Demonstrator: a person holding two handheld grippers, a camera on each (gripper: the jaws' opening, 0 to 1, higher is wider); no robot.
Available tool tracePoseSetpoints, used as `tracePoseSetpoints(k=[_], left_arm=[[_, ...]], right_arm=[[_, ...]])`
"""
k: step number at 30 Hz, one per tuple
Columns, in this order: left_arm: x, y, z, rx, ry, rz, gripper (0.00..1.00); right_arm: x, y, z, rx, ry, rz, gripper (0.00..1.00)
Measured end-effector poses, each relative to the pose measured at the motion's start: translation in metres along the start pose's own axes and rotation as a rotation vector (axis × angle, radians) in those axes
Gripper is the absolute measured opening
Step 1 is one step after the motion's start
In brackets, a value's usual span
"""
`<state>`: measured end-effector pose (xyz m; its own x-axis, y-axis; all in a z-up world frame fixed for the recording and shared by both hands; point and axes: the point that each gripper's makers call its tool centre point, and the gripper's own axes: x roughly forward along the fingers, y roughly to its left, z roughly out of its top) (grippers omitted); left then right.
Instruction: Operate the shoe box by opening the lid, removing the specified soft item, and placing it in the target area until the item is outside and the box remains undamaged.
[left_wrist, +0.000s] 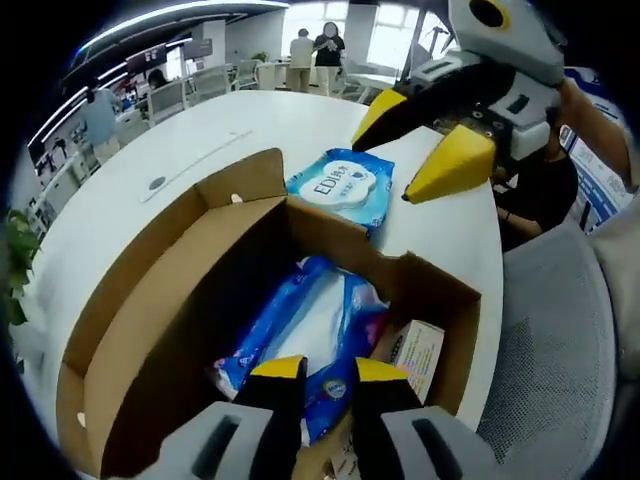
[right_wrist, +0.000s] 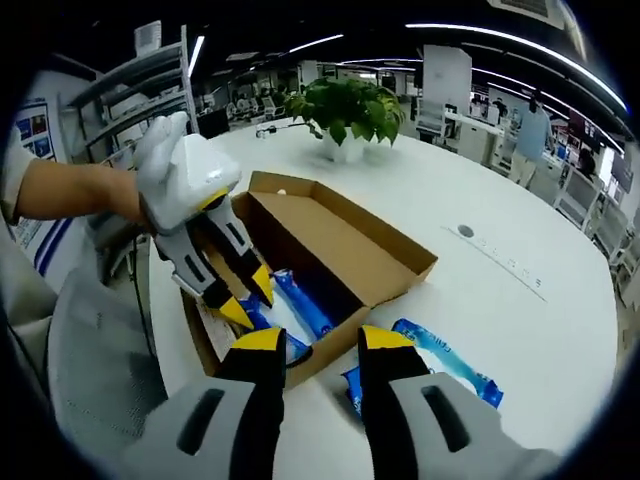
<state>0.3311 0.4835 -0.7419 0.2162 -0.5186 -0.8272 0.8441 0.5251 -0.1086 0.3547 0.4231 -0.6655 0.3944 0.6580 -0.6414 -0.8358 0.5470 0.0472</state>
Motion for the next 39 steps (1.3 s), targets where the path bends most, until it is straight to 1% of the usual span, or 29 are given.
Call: tracePoseSetpoints(k=[5,9,11,12,15,16,20,25,28,31,32,34,39], left_arm=[[0.001,0.002,-0.002,0.015,-0.005,0.000,0.09],[0.001,-0.001,-0.003,0.034,-0.009,-0.012,0.02],[0.001,-0.001,-0.003,0.039,-0.013,-0.011,0.01],[0.001,-0.001,-0.003,0.037,-0.014,-0.012,0.01],[0.000,-0.001,-0.004,0.035,-0.018,-0.015,0.01],[0.000,-0.001,-0.004,0.036,-0.018,-0.016,0.00],[-0.002,-0.002,-0.005,0.037,-0.022,-0.020,0.00],[-0.004,-0.002,-0.006,0.041,-0.026,-0.021,0.00],[-0.006,-0.001,-0.007,0.041,-0.031,-0.017,0.00],[-0.009,0.001,-0.008,0.030,-0.037,-0.014,0.00],[-0.009,0.001,-0.007,0.027,-0.042,-0.012,0.00],[-0.012,0.002,-0.006,0.011,-0.053,-0.008,0.00],[-0.015,0.003,-0.007,-0.013,-0.061,-0.006,0.00]], right_arm=[[0.025,0.005,-0.002,-0.029,0.041,0.023,0.26],[0.042,0.007,-0.005,-0.069,0.081,0.032,0.26],[0.046,0.007,-0.006,-0.085,0.094,0.034,0.26],[0.052,0.008,-0.008,-0.103,0.112,0.040,0.26],[0.060,0.008,-0.012,-0.133,0.144,0.044,0.25],[0.062,0.008,-0.011,-0.150,0.143,0.045,0.24],[0.072,0.008,-0.012,-0.172,0.171,0.051,0.21],[0.082,0.010,-0.016,-0.227,0.224,0.060,0.20],[0.089,0.009,-0.022,-0.273,0.261,0.058,0.16],[0.093,0.008,-0.027,-0.311,0.298,0.047,0.09],[0.094,0.008,-0.027,-0.314,0.299,0.046,0.05],[0.096,0.011,-0.027,-0.314,0.300,0.053,0.02],[0.098,0.013,-0.024,-0.323,0.281,0.052,0.01]])
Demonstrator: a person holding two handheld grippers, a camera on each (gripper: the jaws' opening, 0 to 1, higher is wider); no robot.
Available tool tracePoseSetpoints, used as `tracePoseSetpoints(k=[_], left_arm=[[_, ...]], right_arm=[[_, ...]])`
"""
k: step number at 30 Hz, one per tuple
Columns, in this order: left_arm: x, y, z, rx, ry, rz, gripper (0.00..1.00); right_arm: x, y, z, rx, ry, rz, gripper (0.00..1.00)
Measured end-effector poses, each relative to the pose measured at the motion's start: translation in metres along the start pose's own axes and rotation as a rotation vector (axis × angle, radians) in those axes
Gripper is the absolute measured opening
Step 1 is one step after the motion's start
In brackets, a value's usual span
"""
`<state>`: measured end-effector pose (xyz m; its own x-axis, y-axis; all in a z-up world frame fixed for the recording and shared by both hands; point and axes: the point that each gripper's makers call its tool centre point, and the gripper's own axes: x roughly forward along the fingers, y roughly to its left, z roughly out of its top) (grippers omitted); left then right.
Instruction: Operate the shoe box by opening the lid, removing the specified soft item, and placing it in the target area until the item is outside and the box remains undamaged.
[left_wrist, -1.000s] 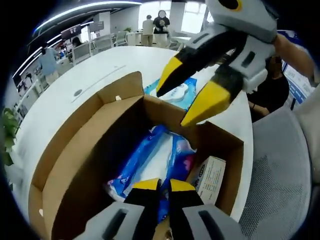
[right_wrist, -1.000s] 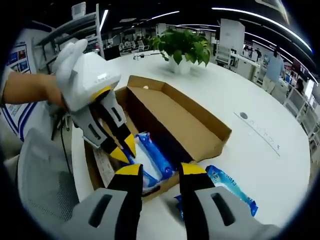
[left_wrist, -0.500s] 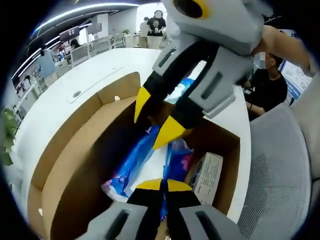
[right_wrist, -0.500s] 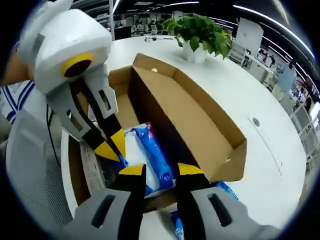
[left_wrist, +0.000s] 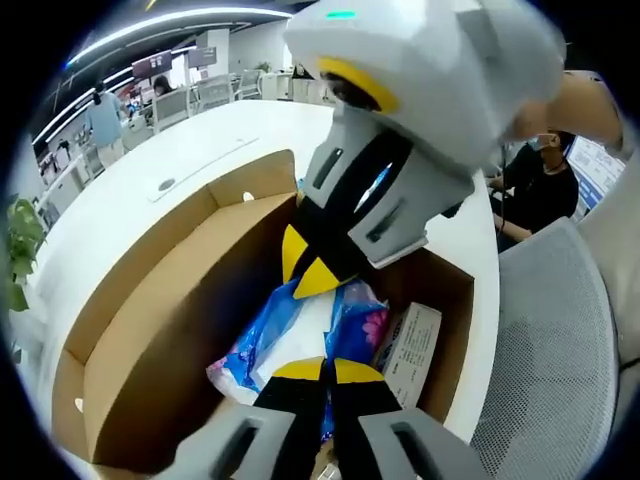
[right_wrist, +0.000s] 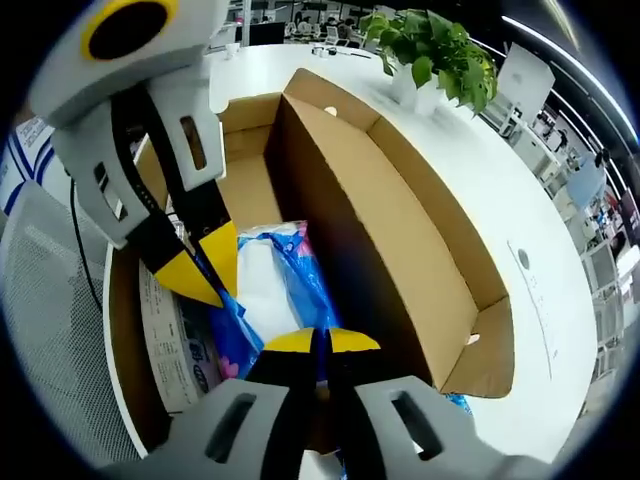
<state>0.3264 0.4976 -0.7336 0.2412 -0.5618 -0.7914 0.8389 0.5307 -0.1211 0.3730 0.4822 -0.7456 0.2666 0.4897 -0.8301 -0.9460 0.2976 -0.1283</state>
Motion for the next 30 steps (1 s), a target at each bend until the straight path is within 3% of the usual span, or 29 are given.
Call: tracePoseSetpoints(k=[17,30], left_arm=[[-0.034,0.003,0.013,-0.038,-0.038,0.033,0.00],[-0.074,-0.013,0.044,-0.015,-0.089,0.044,0.00]], right_arm=[[-0.035,-0.002,0.032,0.017,-0.144,-0.010,0.00],[-0.081,-0.004,0.058,-0.029,-0.239,-0.030,0.00]])
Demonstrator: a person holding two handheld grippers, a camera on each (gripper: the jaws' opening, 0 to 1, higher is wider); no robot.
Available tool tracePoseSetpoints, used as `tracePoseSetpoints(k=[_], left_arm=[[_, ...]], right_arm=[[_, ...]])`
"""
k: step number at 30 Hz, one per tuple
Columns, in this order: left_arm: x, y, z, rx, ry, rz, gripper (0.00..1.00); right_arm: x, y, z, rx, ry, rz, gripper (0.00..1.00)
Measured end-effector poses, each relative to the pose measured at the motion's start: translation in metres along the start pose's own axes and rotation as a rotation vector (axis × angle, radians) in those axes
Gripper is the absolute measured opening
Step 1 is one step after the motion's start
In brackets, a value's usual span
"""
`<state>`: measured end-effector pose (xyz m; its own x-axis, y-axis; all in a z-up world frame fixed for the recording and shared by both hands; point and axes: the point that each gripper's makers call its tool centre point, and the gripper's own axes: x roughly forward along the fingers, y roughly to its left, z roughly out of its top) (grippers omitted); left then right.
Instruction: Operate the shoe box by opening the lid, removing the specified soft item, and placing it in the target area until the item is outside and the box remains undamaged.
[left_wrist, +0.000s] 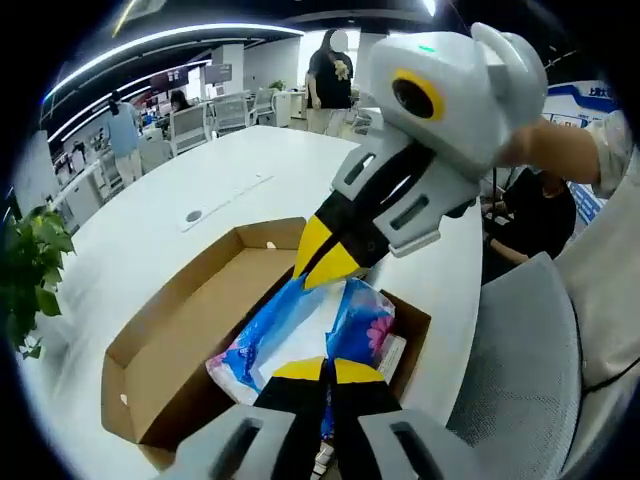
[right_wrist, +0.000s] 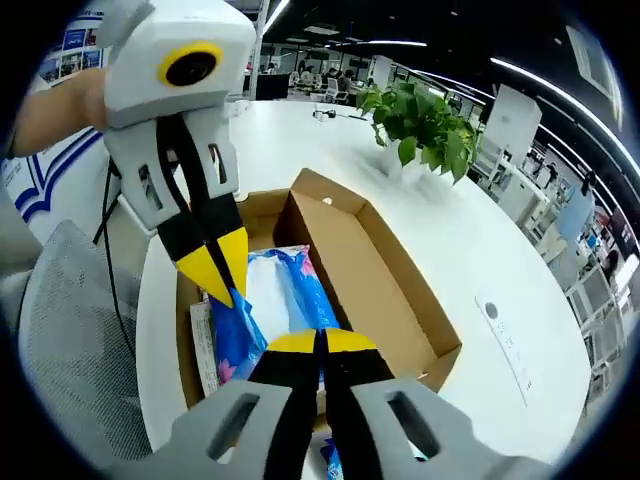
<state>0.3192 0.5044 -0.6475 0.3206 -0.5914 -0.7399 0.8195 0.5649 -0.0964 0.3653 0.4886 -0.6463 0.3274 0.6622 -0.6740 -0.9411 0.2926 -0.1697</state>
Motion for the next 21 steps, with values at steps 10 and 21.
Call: tracePoseSetpoints(k=[10,21], left_arm=[[-0.010,-0.019,0.033,0.032,-0.038,-0.016,0.00],[-0.008,-0.038,0.070,0.088,-0.072,-0.061,0.00]], right_arm=[[-0.035,-0.009,0.011,-0.030,-0.038,-0.024,0.00],[-0.077,-0.025,0.007,-0.023,-0.069,-0.068,0.00]])
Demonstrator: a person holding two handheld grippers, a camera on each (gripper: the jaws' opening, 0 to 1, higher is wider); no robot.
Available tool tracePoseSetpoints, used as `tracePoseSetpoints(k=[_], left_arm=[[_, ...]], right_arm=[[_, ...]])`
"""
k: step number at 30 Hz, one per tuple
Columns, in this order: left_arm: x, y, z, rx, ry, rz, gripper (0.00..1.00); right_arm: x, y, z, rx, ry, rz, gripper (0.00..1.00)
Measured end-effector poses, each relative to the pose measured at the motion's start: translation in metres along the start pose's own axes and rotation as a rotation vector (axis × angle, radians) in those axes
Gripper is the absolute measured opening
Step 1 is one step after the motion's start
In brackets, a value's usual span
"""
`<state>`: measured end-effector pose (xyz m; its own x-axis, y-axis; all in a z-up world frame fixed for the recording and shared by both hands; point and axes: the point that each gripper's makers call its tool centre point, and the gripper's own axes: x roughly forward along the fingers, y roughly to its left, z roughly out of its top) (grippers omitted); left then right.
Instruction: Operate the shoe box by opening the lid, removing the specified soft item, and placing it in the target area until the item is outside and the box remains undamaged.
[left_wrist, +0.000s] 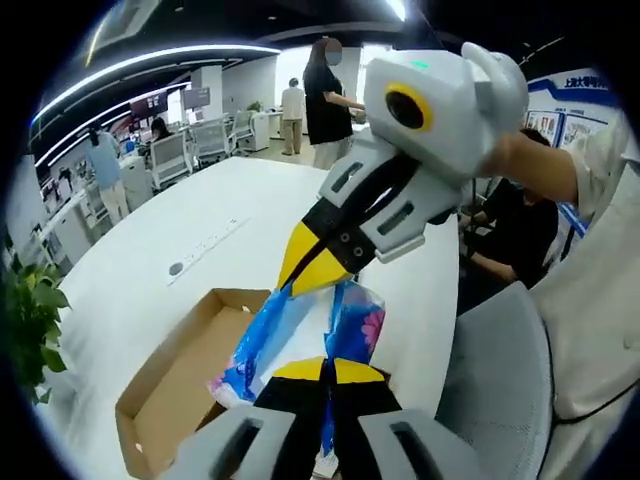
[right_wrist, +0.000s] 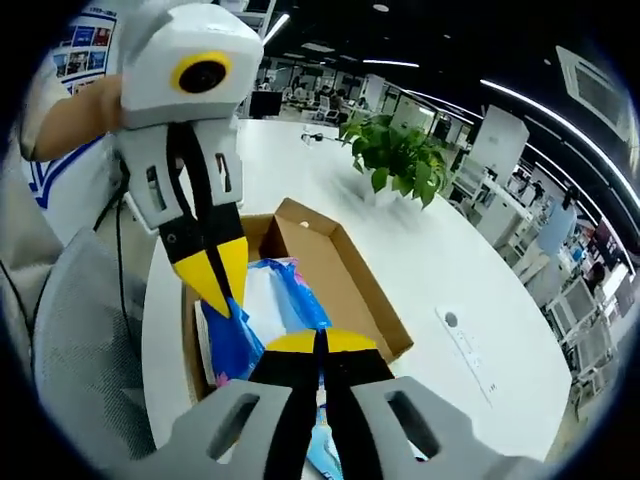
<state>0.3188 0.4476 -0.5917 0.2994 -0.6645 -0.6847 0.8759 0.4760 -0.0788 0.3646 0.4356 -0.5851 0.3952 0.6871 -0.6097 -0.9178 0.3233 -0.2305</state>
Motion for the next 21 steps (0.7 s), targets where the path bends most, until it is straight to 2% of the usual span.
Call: tracePoseSetpoints(k=[13,21], left_arm=[[0.023,-0.024,0.039,0.065,-0.022,-0.072,0.00],[0.043,-0.037,0.057,0.091,-0.023,-0.115,0.00]], right_arm=[[-0.038,-0.020,-0.020,0.035,-0.003,-0.049,0.00],[-0.059,-0.034,-0.041,0.064,0.009,-0.080,0.00]])
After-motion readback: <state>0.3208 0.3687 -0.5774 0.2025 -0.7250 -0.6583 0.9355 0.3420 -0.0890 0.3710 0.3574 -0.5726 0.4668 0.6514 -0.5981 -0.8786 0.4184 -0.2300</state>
